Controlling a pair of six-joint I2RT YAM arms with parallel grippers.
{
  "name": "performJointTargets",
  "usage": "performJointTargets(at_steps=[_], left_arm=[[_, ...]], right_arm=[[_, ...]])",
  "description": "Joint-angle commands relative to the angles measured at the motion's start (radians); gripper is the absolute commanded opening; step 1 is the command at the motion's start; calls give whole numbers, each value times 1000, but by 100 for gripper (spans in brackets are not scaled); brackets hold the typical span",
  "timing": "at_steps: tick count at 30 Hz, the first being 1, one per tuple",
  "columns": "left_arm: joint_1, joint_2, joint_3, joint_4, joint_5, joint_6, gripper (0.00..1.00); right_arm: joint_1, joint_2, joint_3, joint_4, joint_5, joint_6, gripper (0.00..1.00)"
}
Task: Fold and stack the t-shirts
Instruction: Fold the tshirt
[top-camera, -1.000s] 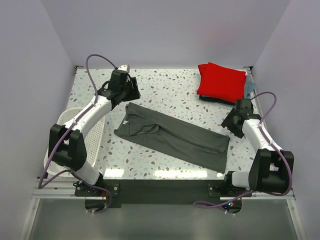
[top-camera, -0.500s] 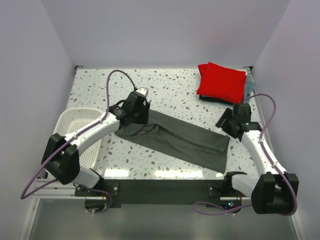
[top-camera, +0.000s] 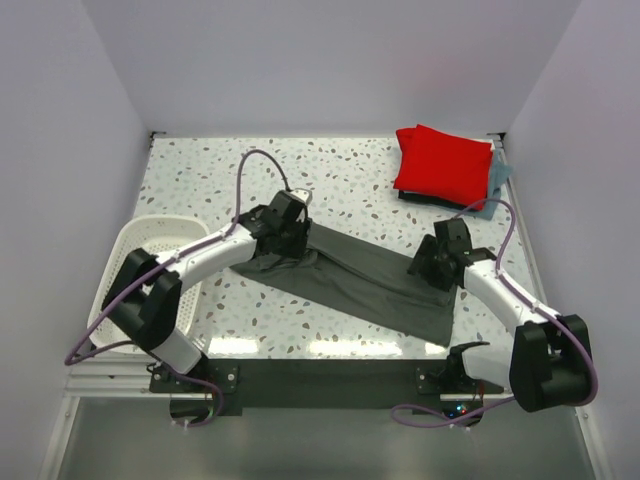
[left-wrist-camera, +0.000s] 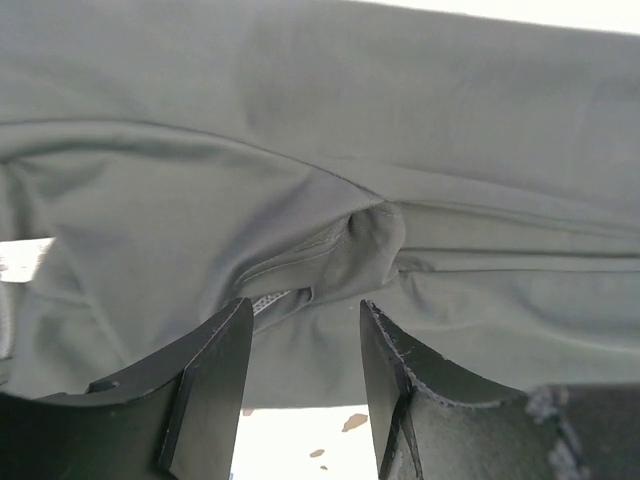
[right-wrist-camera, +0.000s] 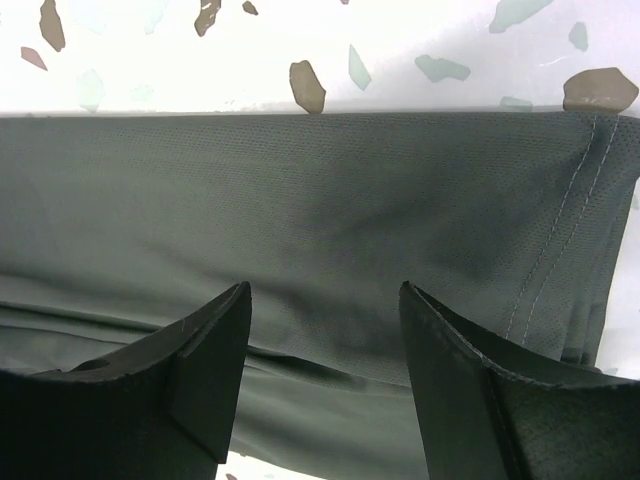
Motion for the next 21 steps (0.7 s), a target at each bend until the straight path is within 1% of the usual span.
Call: performJointTargets(at_steps=[1, 7, 11, 17, 18, 19, 21], left_arm=[[-10, 52, 18, 40, 11, 47, 51], [-8, 120, 52, 51, 19, 53, 47], [-8, 166, 57, 46, 21, 56, 47], [-8, 180, 46, 69, 31, 55, 46], [-10, 183, 48, 71, 33, 56, 44], [-8, 183, 48, 71, 39, 56, 39], [-8, 190, 52, 71, 48, 58, 32]], right_arm=[[6, -4, -12, 43, 3, 24, 64], [8, -9, -30, 41, 3, 29, 64], [8, -18, -42, 40, 6, 33, 64], [8, -13, -44, 28, 12, 30, 64], [8, -13, -44, 25, 18, 30, 64], [6, -10, -44, 23, 21, 30, 64], [6, -6, -50, 26, 24, 32, 64]])
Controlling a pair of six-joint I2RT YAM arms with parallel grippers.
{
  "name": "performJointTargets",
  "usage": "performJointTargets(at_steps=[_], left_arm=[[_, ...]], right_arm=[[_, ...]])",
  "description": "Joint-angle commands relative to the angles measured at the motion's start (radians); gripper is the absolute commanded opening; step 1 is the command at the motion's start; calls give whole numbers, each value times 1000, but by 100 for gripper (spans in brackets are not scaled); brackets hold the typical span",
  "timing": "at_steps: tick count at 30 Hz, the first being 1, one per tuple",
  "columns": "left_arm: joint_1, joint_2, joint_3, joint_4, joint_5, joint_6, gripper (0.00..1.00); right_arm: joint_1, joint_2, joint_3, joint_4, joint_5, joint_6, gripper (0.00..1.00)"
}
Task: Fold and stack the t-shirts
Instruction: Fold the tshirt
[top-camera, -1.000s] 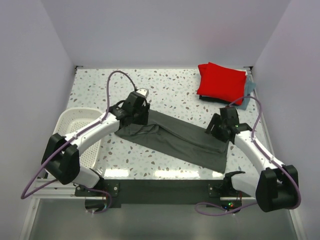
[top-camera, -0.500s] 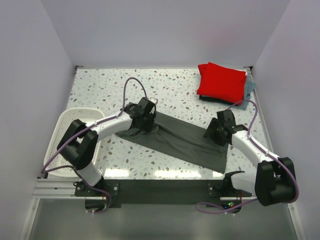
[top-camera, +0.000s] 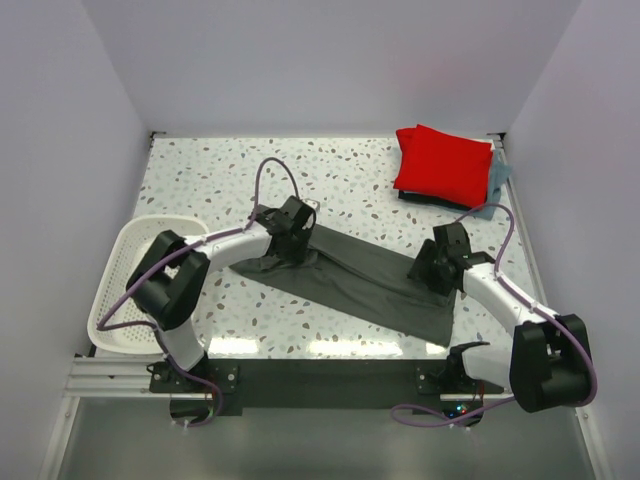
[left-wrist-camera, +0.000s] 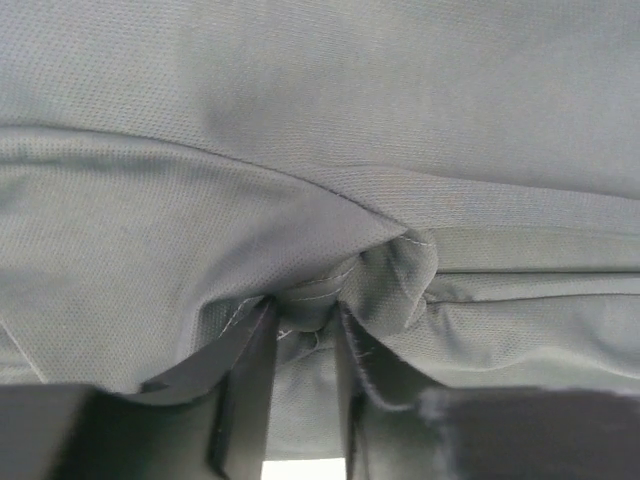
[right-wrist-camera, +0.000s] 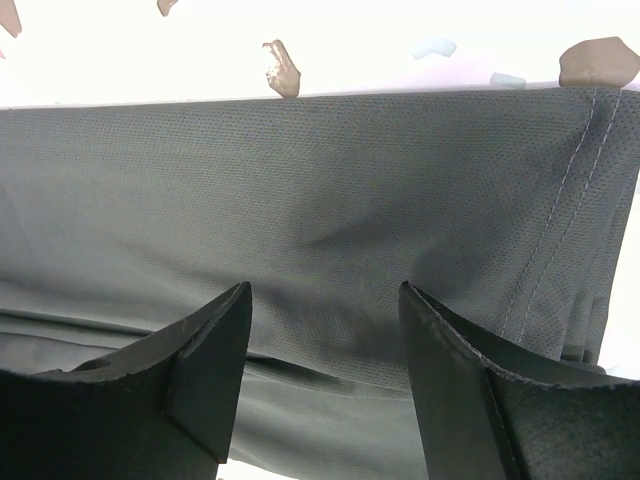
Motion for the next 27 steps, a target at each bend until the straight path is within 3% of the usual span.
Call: performJointTargets(at_steps=[1, 4, 8, 24, 27], left_arm=[[0, 11, 33, 42, 30, 18, 26], [-2, 15, 45, 36, 41, 13, 12], [0, 12, 82, 2, 61, 9, 1], [12, 6, 172, -228, 84, 55, 0], [12, 1, 172, -262, 81, 78, 4]], right_arm=[[3, -3, -10, 11, 21, 14, 64], [3, 11, -15, 11, 22, 14, 64], [3, 28, -16, 11, 27, 14, 64], [3, 68, 1, 8, 35, 8, 64], [5, 71, -2, 10, 33, 7, 64]])
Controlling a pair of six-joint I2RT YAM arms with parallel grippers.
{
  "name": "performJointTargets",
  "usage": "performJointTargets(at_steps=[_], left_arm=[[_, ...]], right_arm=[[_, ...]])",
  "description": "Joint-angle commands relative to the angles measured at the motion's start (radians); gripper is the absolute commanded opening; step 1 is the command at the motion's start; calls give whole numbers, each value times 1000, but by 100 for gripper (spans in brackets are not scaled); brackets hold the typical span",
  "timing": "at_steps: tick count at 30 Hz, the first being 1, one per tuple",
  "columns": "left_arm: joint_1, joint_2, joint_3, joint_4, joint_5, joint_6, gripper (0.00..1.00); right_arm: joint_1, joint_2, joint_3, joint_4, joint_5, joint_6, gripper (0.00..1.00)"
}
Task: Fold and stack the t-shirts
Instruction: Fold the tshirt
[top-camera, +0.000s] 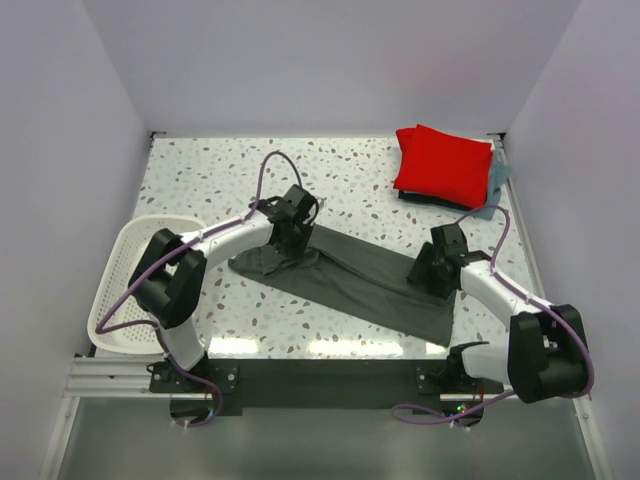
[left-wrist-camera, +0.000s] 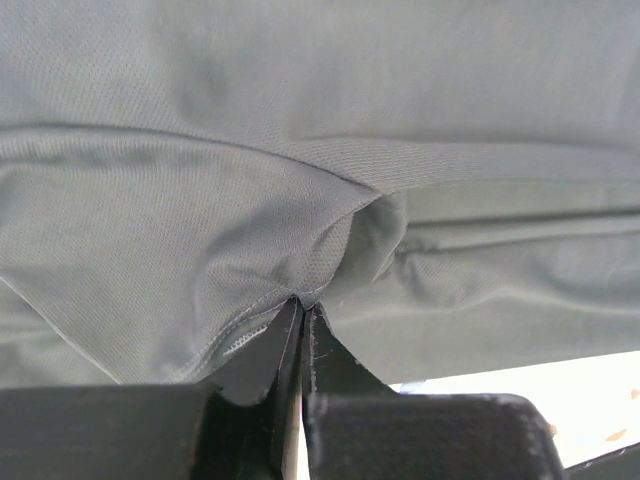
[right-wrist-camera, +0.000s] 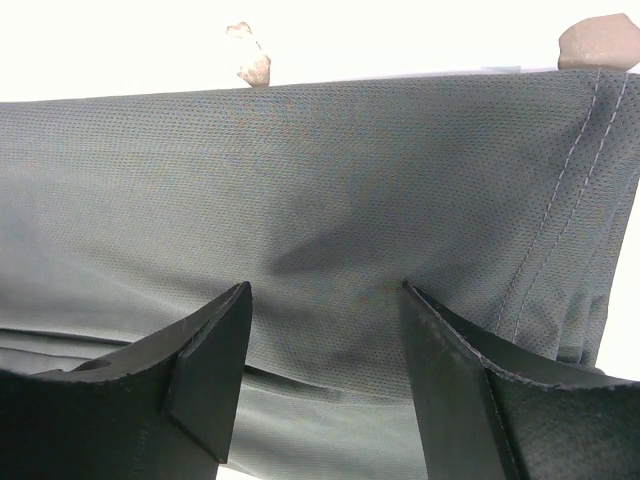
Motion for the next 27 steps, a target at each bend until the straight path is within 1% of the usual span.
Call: performJointTargets(at_steps=[1, 5, 6, 8, 10, 11, 12, 14, 15, 18, 20, 23, 27], left_arm=[[6, -18, 31, -77, 7, 52, 6], [4, -25, 39, -100, 12, 72, 9], [4, -26, 40, -103, 38, 74, 11], [6, -26, 47, -120, 43, 75, 13], [6, -25, 59, -141, 38, 80, 18], [6, -26, 62, -150, 34, 81, 22], [6, -28, 68, -159, 18, 81, 35], [6, -44, 85, -178, 11, 78, 48], [6, -54, 91, -189, -20, 78, 57], [4, -80, 132, -208, -43, 65, 69], [7, -92, 152, -209, -54, 46, 75], [21, -91, 134, -186, -75, 14, 79], [56, -72, 80, -126, -40, -18, 80]], right_arm=[[4, 25, 4, 7, 28, 6, 64], [3, 29, 3, 7, 27, 6, 64], [3, 32, 3, 7, 27, 5, 64], [3, 34, 4, 7, 25, 5, 64], [3, 34, 11, 4, 27, 0, 64], [3, 33, 20, -3, 25, 0, 64], [3, 33, 27, -16, 25, -4, 64], [5, 17, 52, -29, 33, -23, 64], [5, 10, 61, -49, 39, -43, 64], [3, -26, 104, -101, 65, -81, 64], [5, -58, 132, -121, 76, -98, 65], [5, -79, 138, -123, 80, -123, 65], [5, -46, 118, -66, 48, -146, 66]])
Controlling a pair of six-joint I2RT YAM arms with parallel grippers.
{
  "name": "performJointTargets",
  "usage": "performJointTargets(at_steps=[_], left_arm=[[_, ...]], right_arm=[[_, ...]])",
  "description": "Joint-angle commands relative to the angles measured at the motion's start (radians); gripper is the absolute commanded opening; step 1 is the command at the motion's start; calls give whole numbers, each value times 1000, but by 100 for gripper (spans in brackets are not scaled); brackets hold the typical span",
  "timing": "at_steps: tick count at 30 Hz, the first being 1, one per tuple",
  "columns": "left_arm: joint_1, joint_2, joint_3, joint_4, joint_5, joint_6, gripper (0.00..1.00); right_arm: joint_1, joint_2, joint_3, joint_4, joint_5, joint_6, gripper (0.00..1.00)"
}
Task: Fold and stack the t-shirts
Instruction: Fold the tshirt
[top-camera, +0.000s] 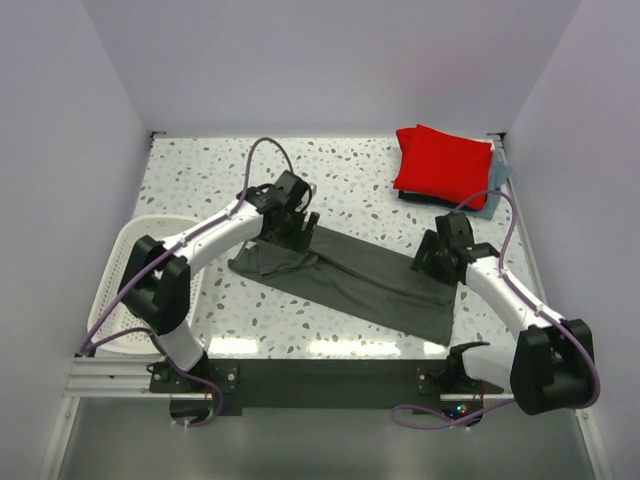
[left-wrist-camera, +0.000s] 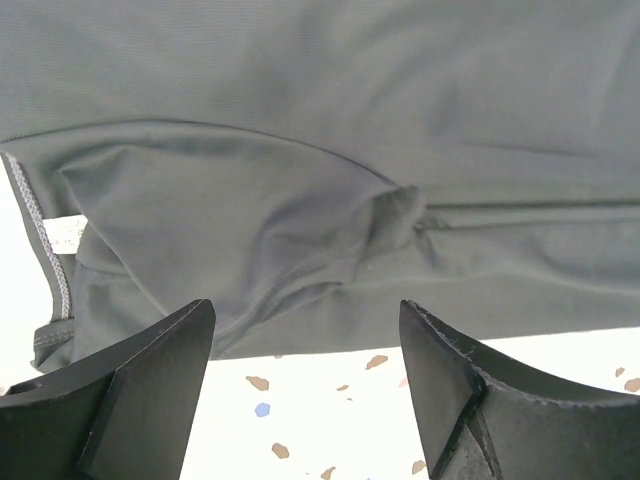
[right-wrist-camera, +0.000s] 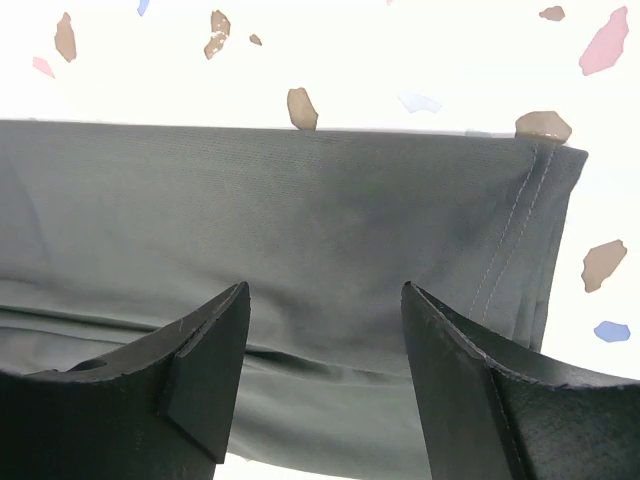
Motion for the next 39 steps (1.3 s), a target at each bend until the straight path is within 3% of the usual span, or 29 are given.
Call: performJointTargets(at_steps=[1, 12, 23, 29, 39], left_arm=[[41, -10, -50, 53, 8, -49, 80], [218, -22, -234, 261, 139, -124, 80], [280, 65, -279, 332, 162, -120, 80], [300, 156, -214, 343, 162, -109, 80], [309, 400, 85, 285, 156, -95, 80]], right_arm=[[5, 29, 9, 28, -13, -43, 66], [5, 90, -68, 128, -66, -28, 65], [8, 118, -87, 79, -90, -14, 64], [31, 158, -107, 88, -131, 6, 64], [172, 164, -116, 82, -116, 109, 64]])
